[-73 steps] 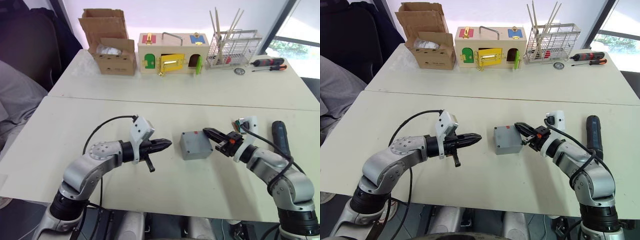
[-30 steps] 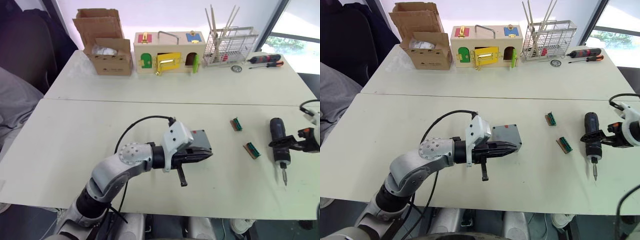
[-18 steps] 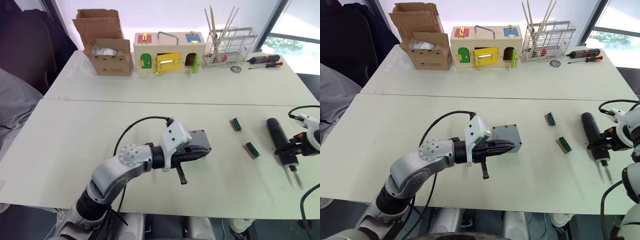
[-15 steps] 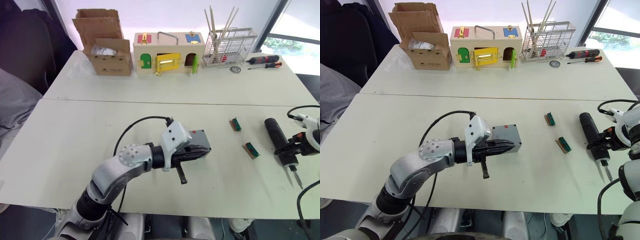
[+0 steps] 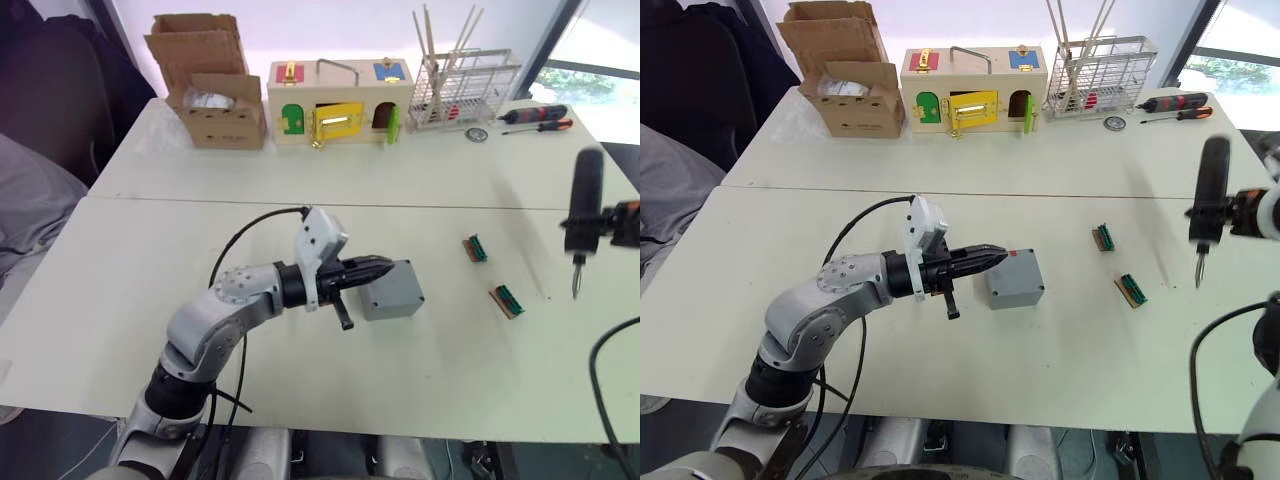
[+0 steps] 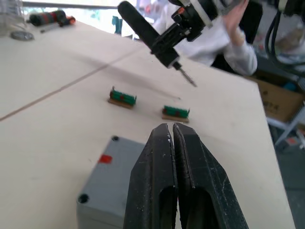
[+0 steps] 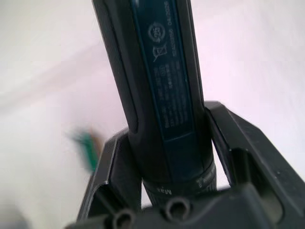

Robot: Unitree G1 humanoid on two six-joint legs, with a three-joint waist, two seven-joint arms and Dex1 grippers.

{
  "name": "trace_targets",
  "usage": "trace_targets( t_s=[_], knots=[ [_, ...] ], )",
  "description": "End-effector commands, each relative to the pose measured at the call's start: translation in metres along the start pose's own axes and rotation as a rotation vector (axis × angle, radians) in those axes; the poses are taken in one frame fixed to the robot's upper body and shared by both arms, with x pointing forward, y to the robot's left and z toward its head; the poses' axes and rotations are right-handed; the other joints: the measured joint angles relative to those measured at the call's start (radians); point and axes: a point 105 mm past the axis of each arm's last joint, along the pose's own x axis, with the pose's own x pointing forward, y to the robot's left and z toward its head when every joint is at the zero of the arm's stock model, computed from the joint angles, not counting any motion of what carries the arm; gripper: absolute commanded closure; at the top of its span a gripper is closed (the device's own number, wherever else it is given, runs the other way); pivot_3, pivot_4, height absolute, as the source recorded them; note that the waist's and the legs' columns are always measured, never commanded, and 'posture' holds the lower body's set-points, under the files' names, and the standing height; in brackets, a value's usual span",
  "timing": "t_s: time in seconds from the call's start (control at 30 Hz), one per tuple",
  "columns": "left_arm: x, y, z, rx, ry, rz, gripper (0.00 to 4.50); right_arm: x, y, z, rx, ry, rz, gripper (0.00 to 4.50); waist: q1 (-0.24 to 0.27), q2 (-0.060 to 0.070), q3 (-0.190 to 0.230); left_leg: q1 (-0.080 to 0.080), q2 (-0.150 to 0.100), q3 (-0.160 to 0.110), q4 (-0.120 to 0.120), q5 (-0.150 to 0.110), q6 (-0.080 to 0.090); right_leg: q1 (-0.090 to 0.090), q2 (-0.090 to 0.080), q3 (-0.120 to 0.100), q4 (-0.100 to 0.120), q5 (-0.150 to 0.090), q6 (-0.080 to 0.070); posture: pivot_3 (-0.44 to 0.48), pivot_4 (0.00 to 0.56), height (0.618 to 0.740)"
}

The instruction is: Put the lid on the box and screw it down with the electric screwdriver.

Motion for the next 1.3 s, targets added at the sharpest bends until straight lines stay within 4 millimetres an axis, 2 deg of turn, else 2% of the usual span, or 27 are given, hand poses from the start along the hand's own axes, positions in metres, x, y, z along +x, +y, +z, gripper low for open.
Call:
trace_targets(
  t_s=[0.03, 0.1, 0.23, 0.33, 0.47, 0.7, 1.07, 1.3],
  knots=[
    [-0.008, 0.006, 0.011, 0.006, -0.026, -0.029, 4.40, -0.028, 0.056, 0.046, -0.093, -0.461, 0.149, 2.67, -0.002, -0.003, 0.000, 0.001, 0.000, 0.000, -0.001, 0.001, -0.001, 0.000, 0.000, 0.000, 0.000, 0.000, 0.001, 0.000, 0.150, 0.729],
    [-0.016, 0.014, 0.008, 0.018, 0.008, -0.012, 4.40, -0.036, 0.091, 0.040, -0.081, -0.656, 0.235, 2.67, -0.013, -0.003, 0.000, 0.002, 0.002, -0.001, -0.003, 0.003, -0.005, 0.000, 0.001, -0.001, 0.001, 0.001, 0.003, 0.000, 0.150, 0.729],
    [-0.023, 0.022, 0.005, 0.032, 0.044, 0.021, 4.40, -0.039, 0.134, 0.026, 0.012, -0.834, 0.354, 2.67, -0.006, -0.001, 0.001, 0.003, 0.001, -0.003, -0.005, 0.007, -0.010, -0.003, 0.002, -0.001, 0.008, 0.002, 0.003, 0.000, 0.150, 0.729],
    [-0.025, 0.024, 0.001, 0.033, 0.074, 0.017, 4.40, -0.027, 0.162, 0.003, -0.003, -0.784, 0.418, 2.67, -0.005, -0.002, 0.001, 0.002, 0.000, -0.004, -0.004, 0.007, -0.009, -0.002, 0.002, -0.001, 0.012, 0.001, 0.003, 0.000, 0.150, 0.729],
    [-0.021, 0.024, -0.007, 0.050, 0.121, 0.013, 4.40, -0.017, 0.179, -0.018, 0.009, -0.743, 0.466, 2.67, -0.011, -0.002, 0.001, 0.002, -0.001, -0.002, -0.004, 0.006, -0.007, -0.003, 0.001, -0.001, 0.011, 0.001, 0.003, 0.000, 0.150, 0.729],
    [-0.003, 0.031, -0.018, 0.090, 0.177, -0.003, 4.40, -0.003, 0.191, -0.046, -0.032, -0.677, 0.506, 2.67, -0.009, -0.002, 0.001, 0.003, -0.001, -0.002, -0.005, 0.006, -0.007, -0.005, 0.002, 0.001, 0.013, 0.001, 0.004, 0.000, 0.150, 0.729],
    [0.015, 0.029, -0.047, 0.150, 0.279, -0.105, 4.40, -0.001, 0.189, -0.054, -0.045, -0.682, 0.489, 2.67, -0.009, -0.002, 0.001, 0.002, 0.000, -0.001, -0.004, 0.006, -0.007, -0.006, 0.002, 0.001, 0.013, 0.000, 0.004, 0.000, 0.150, 0.729],
    [0.018, 0.026, -0.053, 0.156, 0.285, -0.124, 4.40, 0.003, 0.185, -0.058, -0.058, -0.671, 0.466, 2.67, -0.009, -0.002, 0.001, 0.002, 0.000, -0.002, -0.004, 0.005, -0.007, -0.006, 0.002, 0.001, 0.013, 0.000, 0.004, 0.000, 0.150, 0.729]
  ],
)
